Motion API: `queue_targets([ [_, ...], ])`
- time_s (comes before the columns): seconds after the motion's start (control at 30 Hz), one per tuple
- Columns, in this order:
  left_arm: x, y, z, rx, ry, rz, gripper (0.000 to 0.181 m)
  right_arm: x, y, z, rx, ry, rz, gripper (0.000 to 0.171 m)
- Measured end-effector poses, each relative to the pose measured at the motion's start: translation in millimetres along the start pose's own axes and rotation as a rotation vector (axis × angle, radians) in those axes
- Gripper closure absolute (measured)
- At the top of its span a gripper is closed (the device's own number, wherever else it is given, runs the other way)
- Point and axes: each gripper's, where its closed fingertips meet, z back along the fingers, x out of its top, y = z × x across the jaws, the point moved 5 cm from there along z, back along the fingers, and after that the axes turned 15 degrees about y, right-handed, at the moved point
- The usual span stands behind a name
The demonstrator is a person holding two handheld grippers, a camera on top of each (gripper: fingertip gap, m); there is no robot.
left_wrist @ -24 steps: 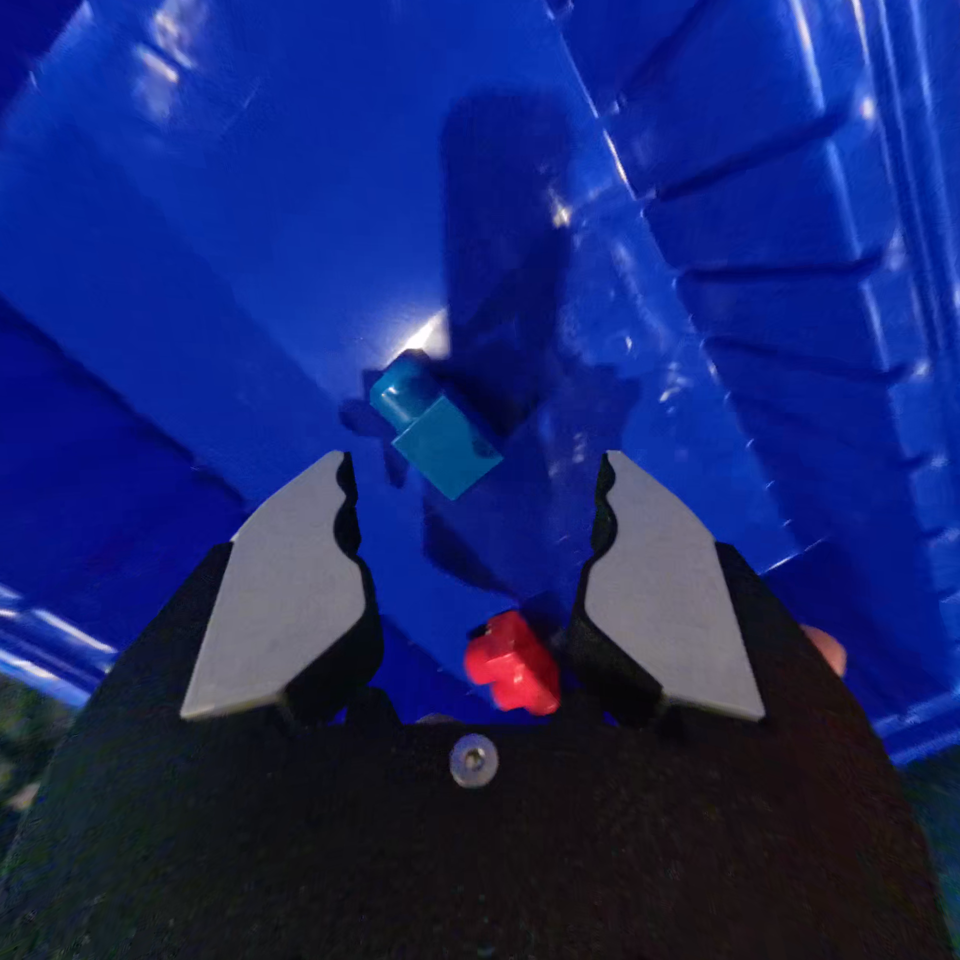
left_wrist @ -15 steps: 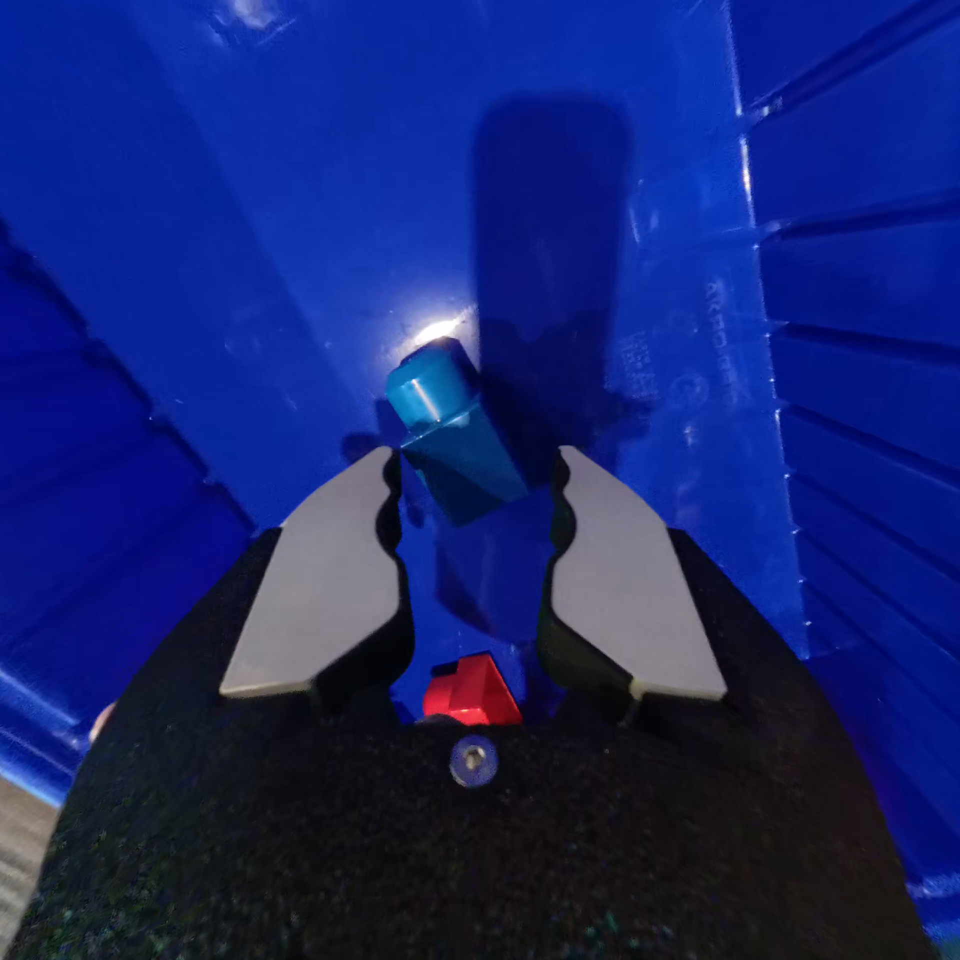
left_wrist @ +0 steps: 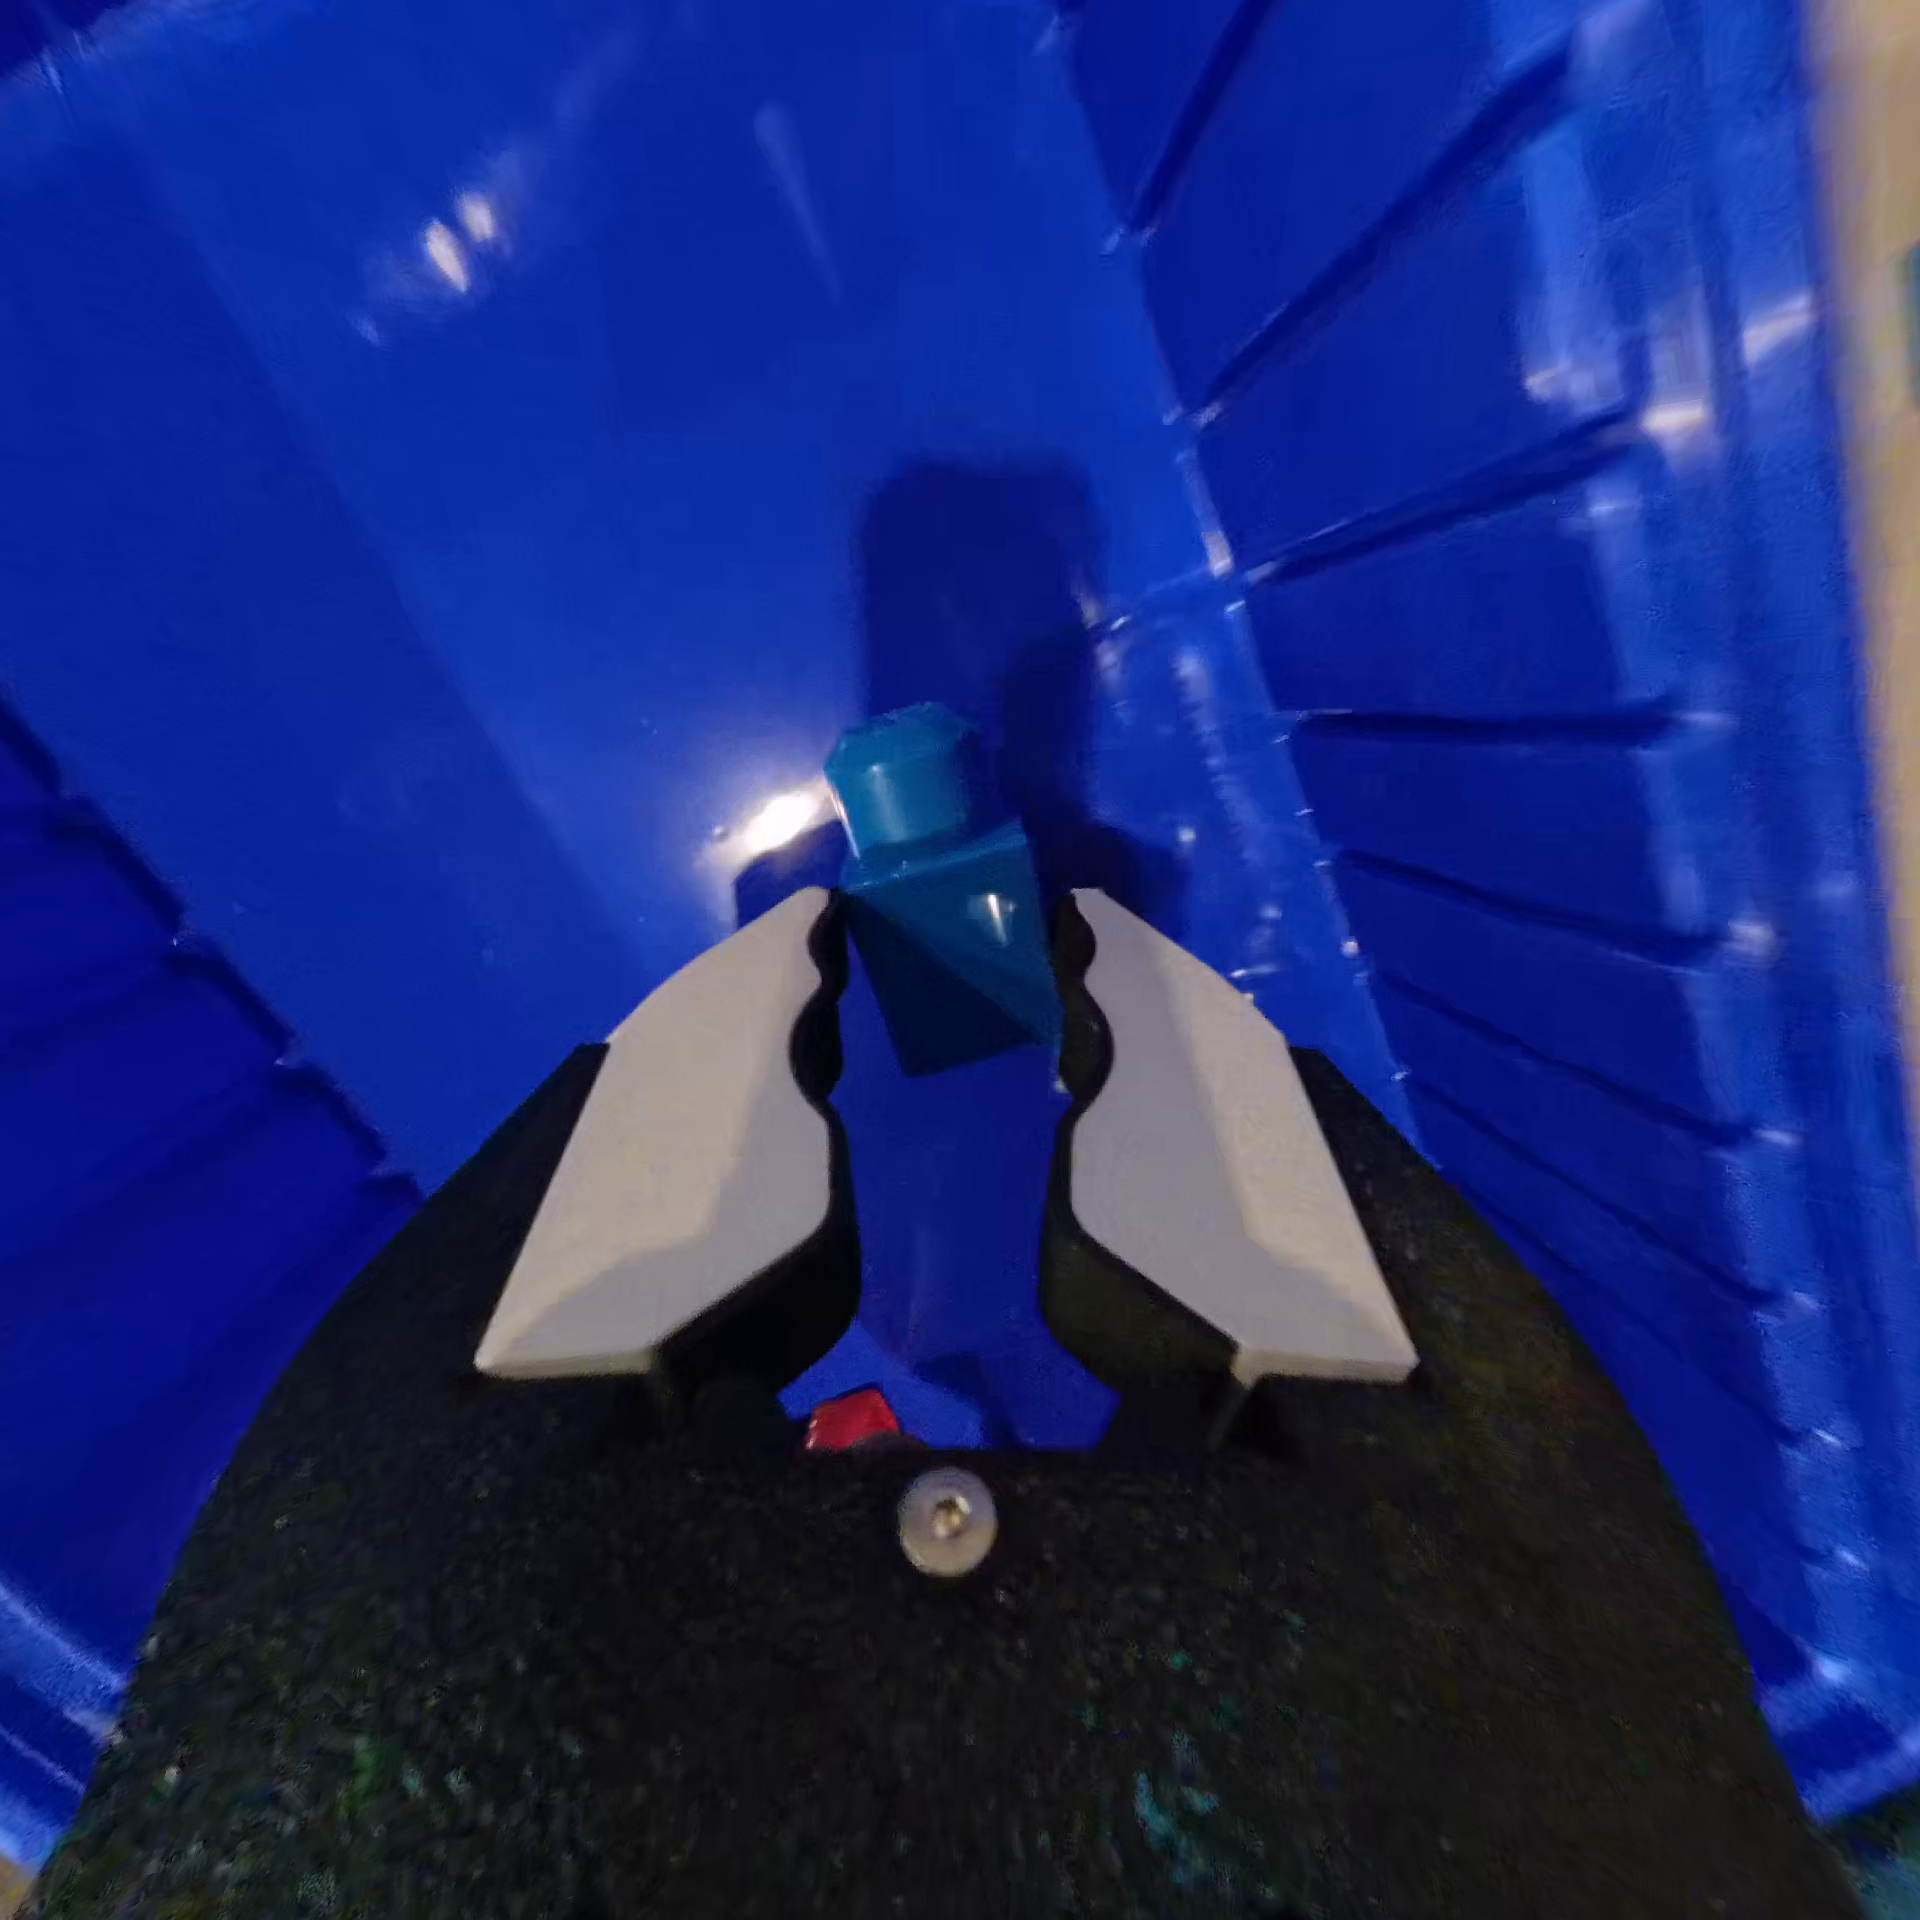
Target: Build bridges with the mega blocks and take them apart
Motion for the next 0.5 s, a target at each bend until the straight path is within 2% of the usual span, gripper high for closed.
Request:
queue_targets([
  [0.13, 1, -43, 51, -0.086, -0.258, -0.051, 0.143, 4, 4, 2, -0.003, -0.002, 0.021, 0.137],
  [0.27, -7, -117, 102, -0.171, -0.510, -0.151, 0.143, 10, 10, 6, -0.002, -0.016, 0.052, 0.137],
  [0.4, -14, -188, 123, -0.202, -0.706, -0.230, 0.143, 14, 19, 7, -0.007, -0.016, 0.084, 0.137],
  [0.5, -12, -228, 119, -0.254, -0.830, -0.239, 0.143, 17, 27, 9, -0.009, -0.013, 0.113, 0.137],
])
